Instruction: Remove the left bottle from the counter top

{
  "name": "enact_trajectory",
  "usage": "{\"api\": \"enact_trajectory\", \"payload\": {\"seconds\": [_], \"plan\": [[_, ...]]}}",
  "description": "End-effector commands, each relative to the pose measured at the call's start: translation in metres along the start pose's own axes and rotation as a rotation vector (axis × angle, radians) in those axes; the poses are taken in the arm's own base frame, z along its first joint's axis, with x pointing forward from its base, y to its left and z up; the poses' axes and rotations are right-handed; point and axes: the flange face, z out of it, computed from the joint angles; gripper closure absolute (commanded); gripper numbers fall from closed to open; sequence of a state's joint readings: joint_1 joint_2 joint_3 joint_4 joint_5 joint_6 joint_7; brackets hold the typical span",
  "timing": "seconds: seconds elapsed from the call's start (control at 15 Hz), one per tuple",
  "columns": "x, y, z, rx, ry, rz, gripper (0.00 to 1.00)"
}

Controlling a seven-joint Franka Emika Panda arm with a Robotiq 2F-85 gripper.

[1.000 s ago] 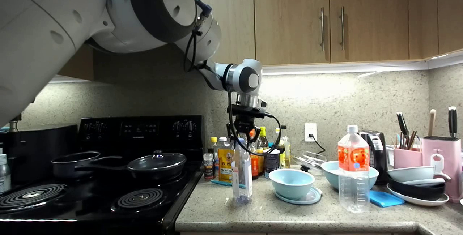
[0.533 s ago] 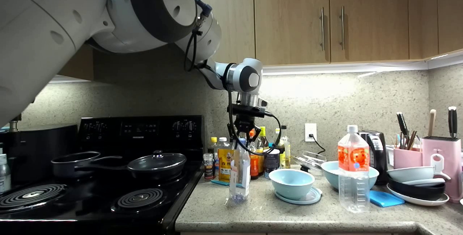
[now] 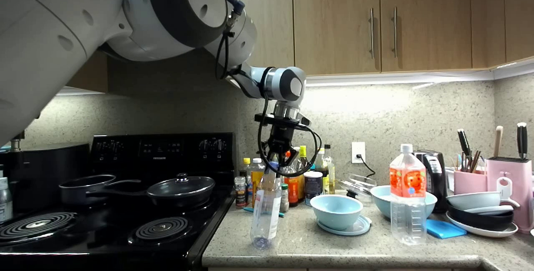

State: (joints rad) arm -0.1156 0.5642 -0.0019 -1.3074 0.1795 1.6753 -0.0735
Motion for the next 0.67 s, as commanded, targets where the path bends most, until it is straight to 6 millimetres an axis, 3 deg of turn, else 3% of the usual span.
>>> {"api": "enact_trajectory", "payload": {"seconds": [0.0,0.53,0.6], "plan": [[-0.016,0.009,-0.010,0.036,-0.089,0.172,0.86],[-0.010,0.004,-0.022,0.115,-0.027,0.242,0.86],[-0.007,0.008,-0.015,0.084,-0.048,0.213,0.61]]}}
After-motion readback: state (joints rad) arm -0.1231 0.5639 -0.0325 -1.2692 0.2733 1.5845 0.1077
